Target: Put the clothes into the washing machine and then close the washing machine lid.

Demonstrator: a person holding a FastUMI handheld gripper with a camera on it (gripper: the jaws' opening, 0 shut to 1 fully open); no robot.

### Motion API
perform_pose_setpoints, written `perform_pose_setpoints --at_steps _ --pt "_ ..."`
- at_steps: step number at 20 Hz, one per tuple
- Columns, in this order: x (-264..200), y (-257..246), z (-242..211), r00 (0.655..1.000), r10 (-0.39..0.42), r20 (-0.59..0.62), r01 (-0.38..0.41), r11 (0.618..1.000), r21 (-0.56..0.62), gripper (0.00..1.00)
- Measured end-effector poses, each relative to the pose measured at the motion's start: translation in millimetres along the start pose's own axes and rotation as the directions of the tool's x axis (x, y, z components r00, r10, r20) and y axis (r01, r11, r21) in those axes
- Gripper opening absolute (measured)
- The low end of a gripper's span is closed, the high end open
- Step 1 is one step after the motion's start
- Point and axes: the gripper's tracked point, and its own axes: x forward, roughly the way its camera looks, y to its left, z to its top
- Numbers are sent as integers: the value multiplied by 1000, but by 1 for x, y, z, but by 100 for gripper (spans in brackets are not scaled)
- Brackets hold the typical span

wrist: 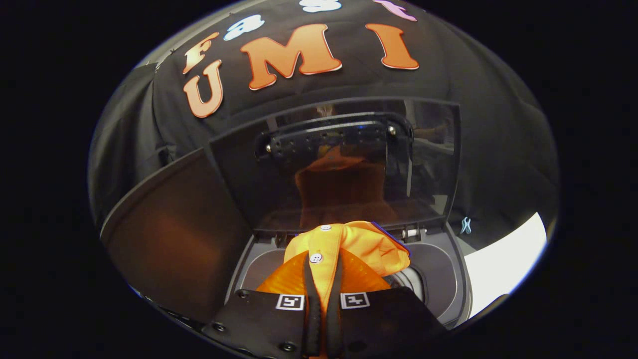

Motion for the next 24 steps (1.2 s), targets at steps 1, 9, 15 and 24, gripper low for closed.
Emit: perform_pose_setpoints --at_steps 1,9,15,24 --pt "6 -2 -8 1000 -6 -21 6 1000 0 13" --pt "57 -16 -69 972 -44 -230 53 998 33 13" --pt "80 -17 -92 938 -89 -334 106 994 34 14" --pt "96 -28 -119 888 -133 -441 154 988 12 23"
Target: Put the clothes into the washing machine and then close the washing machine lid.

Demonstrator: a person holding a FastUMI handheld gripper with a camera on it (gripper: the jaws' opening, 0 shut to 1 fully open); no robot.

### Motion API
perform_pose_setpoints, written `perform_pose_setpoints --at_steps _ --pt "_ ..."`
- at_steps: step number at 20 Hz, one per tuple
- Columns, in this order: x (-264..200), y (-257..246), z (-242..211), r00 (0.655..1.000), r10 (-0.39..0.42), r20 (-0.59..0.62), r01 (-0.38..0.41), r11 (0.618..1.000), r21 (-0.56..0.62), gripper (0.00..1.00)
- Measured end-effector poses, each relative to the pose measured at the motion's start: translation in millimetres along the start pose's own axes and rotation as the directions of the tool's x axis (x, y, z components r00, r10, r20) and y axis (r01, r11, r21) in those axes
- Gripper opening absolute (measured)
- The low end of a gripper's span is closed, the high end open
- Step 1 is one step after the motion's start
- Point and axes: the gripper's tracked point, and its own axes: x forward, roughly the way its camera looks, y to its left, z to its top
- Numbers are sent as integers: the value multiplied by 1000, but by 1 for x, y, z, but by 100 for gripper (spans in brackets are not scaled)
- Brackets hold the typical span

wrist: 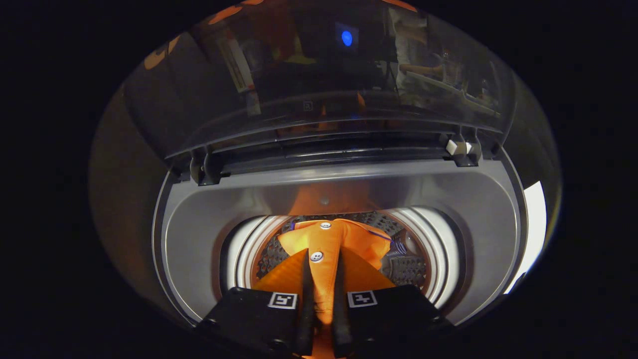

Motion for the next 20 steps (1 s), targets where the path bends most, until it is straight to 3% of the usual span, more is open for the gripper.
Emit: perform_pose_setpoints --at_steps 2,9,20 --pt "-2 -1 -1 1000 -2 1 2 1000 -8 26" --pt "-8 -2 -7 1000 -10 -3 10 999 -34 99" --pt "-54 12 -7 993 17 116 -13 999 -34 99"
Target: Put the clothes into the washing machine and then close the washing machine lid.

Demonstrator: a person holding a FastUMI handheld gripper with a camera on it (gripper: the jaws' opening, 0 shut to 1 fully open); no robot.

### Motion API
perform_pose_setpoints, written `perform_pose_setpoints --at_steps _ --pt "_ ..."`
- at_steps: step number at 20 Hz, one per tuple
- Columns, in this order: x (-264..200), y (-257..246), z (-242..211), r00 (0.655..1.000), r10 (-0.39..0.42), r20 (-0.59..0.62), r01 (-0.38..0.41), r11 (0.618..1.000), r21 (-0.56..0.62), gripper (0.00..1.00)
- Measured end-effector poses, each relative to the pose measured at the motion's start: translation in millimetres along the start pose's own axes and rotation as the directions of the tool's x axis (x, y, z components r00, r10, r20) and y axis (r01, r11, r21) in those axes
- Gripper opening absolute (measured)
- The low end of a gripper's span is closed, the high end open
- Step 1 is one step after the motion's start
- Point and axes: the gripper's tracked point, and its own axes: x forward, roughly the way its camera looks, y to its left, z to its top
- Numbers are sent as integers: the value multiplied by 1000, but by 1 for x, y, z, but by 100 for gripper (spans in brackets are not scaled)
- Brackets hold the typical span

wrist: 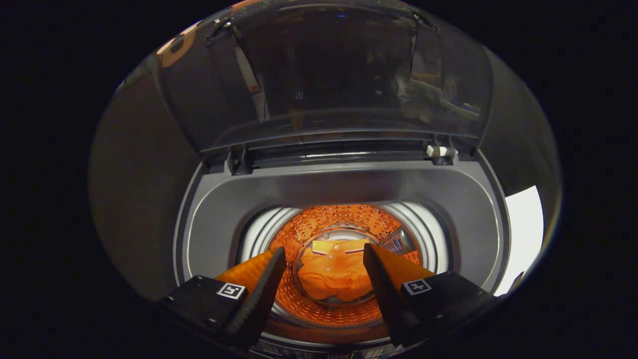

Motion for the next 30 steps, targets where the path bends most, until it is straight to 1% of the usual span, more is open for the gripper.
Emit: perform_pose_setpoints --at_steps 4,7,9,11,13,15,18,19,22,24,26,30 --pt "-37 9 27 992 17 124 -18 1000 3 99" --pt "-82 13 62 971 33 237 -35 999 4 99" --pt "-114 17 91 945 45 323 -50 999 9 99" --pt "-149 17 122 913 35 406 -41 999 7 99" --pt "-182 22 156 879 43 475 -49 999 0 98" --pt "-204 22 182 860 54 507 -52 998 -19 98" --pt "-229 17 232 822 54 567 -58 998 -12 99" --pt "-232 13 247 815 52 577 -57 998 -9 98" --pt "-230 4 281 814 45 579 -59 998 5 98" --pt "-222 -5 297 812 25 584 -40 999 13 98" --pt "-209 -9 303 825 18 565 -20 1000 -3 98" --pt "-171 1 322 842 42 537 -26 999 -37 99"
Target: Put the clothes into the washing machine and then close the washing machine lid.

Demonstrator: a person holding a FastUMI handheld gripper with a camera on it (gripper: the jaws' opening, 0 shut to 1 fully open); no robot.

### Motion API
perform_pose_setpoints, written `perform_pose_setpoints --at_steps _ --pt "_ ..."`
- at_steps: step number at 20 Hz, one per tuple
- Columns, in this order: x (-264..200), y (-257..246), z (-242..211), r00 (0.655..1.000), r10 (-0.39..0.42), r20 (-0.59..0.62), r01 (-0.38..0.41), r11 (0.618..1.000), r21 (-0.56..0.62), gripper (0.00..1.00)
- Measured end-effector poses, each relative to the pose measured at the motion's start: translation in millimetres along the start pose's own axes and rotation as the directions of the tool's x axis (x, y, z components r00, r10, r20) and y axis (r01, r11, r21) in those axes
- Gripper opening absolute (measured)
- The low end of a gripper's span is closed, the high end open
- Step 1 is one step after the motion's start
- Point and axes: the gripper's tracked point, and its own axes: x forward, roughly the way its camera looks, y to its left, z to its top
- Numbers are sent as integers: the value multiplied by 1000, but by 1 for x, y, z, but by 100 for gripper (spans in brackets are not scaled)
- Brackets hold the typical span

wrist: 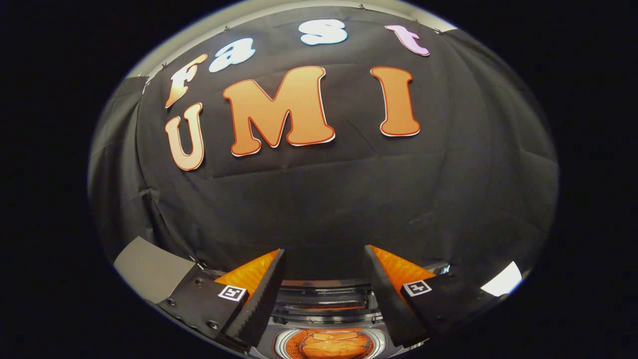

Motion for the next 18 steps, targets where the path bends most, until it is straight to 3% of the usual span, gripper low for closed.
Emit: perform_pose_setpoints --at_steps 5,10,18 --pt "47 8 -19 998 14 -58 -14 1000 -7 99" --pt "74 1 -32 994 -38 -103 35 999 -30 99" --pt "69 -5 -36 996 -63 -70 59 996 -64 97"
